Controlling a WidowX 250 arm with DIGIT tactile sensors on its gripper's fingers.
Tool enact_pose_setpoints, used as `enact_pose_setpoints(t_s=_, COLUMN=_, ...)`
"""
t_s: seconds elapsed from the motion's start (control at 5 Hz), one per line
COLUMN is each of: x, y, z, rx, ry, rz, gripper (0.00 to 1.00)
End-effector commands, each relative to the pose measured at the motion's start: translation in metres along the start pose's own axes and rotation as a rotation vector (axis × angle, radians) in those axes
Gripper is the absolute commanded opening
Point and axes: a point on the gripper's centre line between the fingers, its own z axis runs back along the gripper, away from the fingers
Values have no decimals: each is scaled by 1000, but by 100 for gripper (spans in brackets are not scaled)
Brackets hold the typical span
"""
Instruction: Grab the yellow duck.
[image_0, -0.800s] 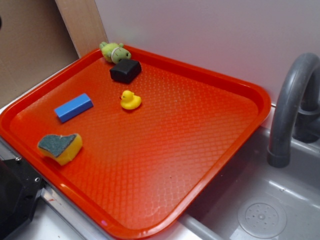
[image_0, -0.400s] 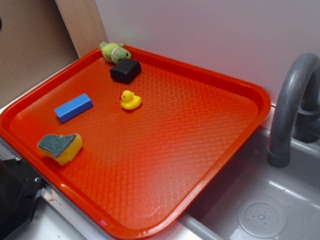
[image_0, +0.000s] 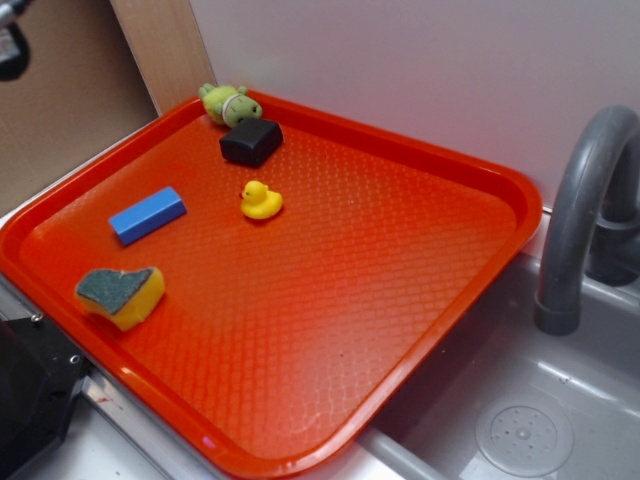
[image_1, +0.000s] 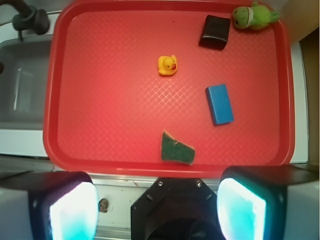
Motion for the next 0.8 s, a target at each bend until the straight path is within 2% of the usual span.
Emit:
enact_pose_setpoints(t_s=0.0, x=69, y=18, z=-37, rx=49, ry=-13, rz=93, gripper=100)
enact_pose_setpoints(t_s=0.2, x=94, y=21, z=-74, rx=67, ry=10, rz=103, gripper=100)
enact_pose_setpoints(t_s=0.4, x=109, y=26, z=-113, rx=114, ry=20, rz=114, gripper=100)
enact_pose_setpoints(t_s=0.6, x=113, y=28, z=-148, rx=146, ry=43, rz=75, gripper=100)
